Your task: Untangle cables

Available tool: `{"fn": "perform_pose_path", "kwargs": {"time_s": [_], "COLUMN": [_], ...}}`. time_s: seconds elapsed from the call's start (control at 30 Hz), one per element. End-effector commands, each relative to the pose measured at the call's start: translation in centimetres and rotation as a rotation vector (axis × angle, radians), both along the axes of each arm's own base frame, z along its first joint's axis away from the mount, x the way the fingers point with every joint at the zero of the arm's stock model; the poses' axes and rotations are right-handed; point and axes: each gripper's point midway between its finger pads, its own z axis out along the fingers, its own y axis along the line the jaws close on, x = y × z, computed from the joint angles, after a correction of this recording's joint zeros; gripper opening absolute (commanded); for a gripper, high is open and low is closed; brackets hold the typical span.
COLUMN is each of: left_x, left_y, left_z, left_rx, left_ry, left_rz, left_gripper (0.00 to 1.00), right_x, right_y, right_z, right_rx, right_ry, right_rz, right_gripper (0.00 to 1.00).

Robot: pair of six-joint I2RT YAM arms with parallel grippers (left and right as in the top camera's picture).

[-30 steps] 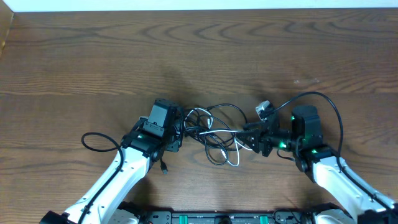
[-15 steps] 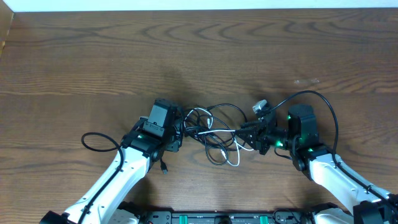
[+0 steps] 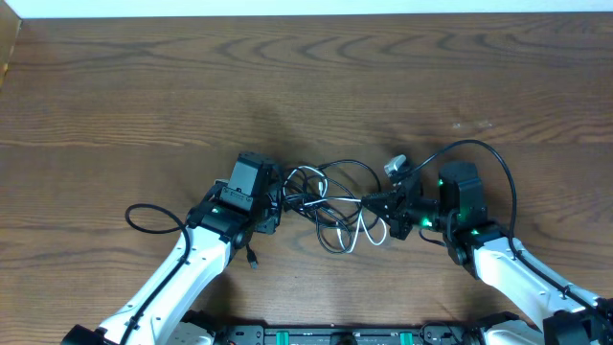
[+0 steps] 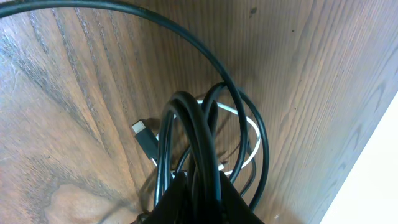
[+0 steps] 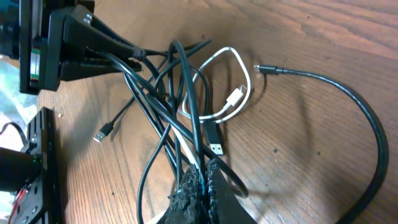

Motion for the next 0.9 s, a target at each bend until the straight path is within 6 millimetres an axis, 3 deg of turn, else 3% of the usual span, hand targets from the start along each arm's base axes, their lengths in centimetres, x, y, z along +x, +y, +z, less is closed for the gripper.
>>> {"fn": "perform_pose_path", "kwargs": {"time_s": [0.0,0.13,0.2,0.3,0.43,0.53,0.6,0.67,0.73,0.87], "left_x": [0.6,0.6,0.6,0.6,0.7,0.7,0.8,0.8,0.8,1.0], "left_y": [-0.1,-0.1,-0.1,-0.1,-0.1,0.1,0.2,0.2,0.2,0.1], "left_z": [0.6,0.6,0.6,0.6,0.6,0.6,0.6,0.6,0.6,0.8], "left_rx": [-0.001,-0.001,-0.001,-0.001,0.0,0.01,0.014,0.014,0.014,0.046], "left_ry": [-0.015,-0.015,-0.015,-0.015,-0.016,-0.02,-0.022,-0.022,-0.022,-0.049], "left_rz": [0.005,0.005,0.005,0.005,0.006,0.012,0.015,0.015,0.015,-0.048], "left_gripper": [0.13,0.13,0.13,0.13,0.13,0.13,0.13,0.13,0.13,0.14], "right_x": [0.4,0.0,0.6,1.9,2.8,3.2,3.5,3.1,2.2,-0.1], "right_y": [-0.1,-0.6,-1.8,-4.6,-9.9,-12.7,-13.6,-13.2,-11.9,-8.0], "right_z": [1.5,6.1,8.8,13.0,19.4,22.5,23.6,24.1,23.9,22.5], "right_rx": [0.047,0.19,0.244,0.297,0.36,0.384,0.396,0.397,0.397,0.375], "right_ry": [0.003,-0.018,-0.053,-0.153,-0.352,-0.468,-0.513,-0.538,-0.524,-0.505], "right_rz": [-0.008,0.039,0.006,-0.099,-0.29,-0.437,-0.506,-0.474,-0.389,-0.147], "right_gripper": [0.01,0.01,0.01,0.01,0.01,0.01,0.01,0.01,0.01,0.15]}}
